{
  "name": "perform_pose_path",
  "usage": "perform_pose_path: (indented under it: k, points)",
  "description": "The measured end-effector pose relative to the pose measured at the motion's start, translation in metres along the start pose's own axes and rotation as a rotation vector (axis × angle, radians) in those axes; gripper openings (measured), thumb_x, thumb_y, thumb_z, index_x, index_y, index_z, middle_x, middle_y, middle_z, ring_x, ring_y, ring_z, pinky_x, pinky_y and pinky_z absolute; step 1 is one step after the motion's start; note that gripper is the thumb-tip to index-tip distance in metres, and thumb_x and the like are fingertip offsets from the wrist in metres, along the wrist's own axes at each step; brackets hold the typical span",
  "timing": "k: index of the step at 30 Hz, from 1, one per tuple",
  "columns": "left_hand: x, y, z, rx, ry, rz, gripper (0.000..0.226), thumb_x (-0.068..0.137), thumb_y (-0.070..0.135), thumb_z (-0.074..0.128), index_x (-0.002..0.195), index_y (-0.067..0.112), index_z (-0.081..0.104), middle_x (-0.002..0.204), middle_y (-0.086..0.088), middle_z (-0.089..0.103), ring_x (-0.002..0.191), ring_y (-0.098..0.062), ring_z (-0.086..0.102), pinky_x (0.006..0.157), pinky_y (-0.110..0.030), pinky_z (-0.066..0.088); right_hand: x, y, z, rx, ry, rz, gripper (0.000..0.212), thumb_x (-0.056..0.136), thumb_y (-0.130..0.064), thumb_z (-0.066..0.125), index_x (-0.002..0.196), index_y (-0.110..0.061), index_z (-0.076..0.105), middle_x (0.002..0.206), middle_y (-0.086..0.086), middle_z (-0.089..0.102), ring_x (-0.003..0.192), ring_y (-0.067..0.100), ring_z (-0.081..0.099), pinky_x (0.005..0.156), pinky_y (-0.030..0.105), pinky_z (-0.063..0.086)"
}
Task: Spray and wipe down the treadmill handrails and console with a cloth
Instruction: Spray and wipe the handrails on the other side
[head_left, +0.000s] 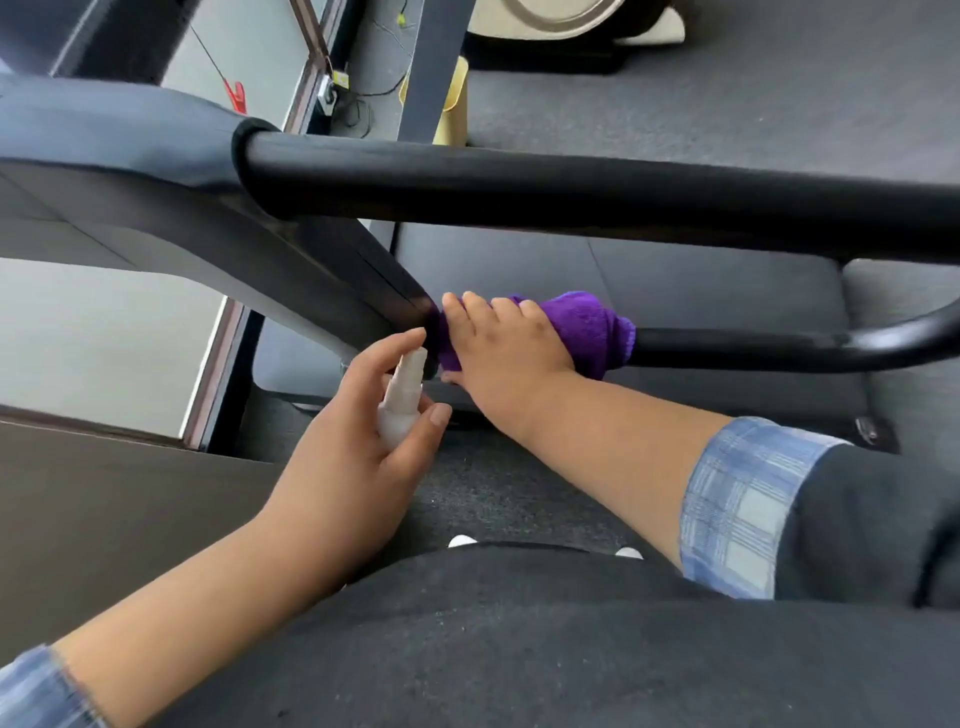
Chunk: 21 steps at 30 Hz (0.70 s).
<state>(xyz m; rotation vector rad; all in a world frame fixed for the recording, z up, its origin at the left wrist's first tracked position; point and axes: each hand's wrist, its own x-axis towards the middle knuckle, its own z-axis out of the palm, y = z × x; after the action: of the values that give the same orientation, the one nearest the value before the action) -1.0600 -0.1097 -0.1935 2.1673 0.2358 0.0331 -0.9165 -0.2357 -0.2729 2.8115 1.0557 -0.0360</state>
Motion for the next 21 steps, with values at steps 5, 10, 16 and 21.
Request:
perform_pose_path:
  k: [5,10,16,21]
  points:
    - [0.002,-0.002,-0.007,0.014,-0.017,0.026,0.045,0.091,0.059,0.055,0.127,0.07,0.031,0.099,0.029,0.06,0.075,0.0,0.062,0.063,-0.007,0.042,0.004,-0.001,-0.002,0.01,0.011,-0.022,0.091,0.092,-0.068,0.048,0.157,-0.013,0.016,0.152,0.007,0.041,0.124,0.029,0.051,0.1,0.044,0.039]
    - [0.011,-0.001,-0.005,-0.014,-0.006,0.037,0.05,0.087,0.054,0.059,0.127,0.069,0.033,0.101,0.037,0.056,0.085,0.009,0.059,0.068,-0.002,0.039,-0.027,0.036,-0.003,-0.018,-0.008,0.043,0.082,0.092,-0.068,0.046,0.156,-0.021,0.025,0.153,0.002,0.043,0.133,0.027,0.045,0.11,0.052,0.03]
    - [0.014,-0.016,-0.019,-0.028,0.078,-0.006,0.05,0.091,0.043,0.061,0.128,0.065,0.036,0.095,0.025,0.063,0.076,-0.002,0.062,0.06,-0.01,0.04,-0.039,0.041,-0.003,-0.063,-0.054,0.121,0.084,0.088,-0.069,0.052,0.157,-0.034,0.017,0.156,0.01,0.037,0.135,0.037,0.042,0.108,0.058,0.034]
    - [0.011,-0.025,-0.024,-0.041,0.062,-0.007,0.05,0.093,0.036,0.063,0.132,0.056,0.038,0.094,0.025,0.064,0.072,-0.002,0.063,0.06,-0.01,0.042,-0.005,0.0,-0.001,-0.096,-0.039,0.071,0.089,0.093,-0.063,0.05,0.157,-0.016,0.01,0.151,0.007,0.038,0.119,0.03,0.05,0.094,0.047,0.041]
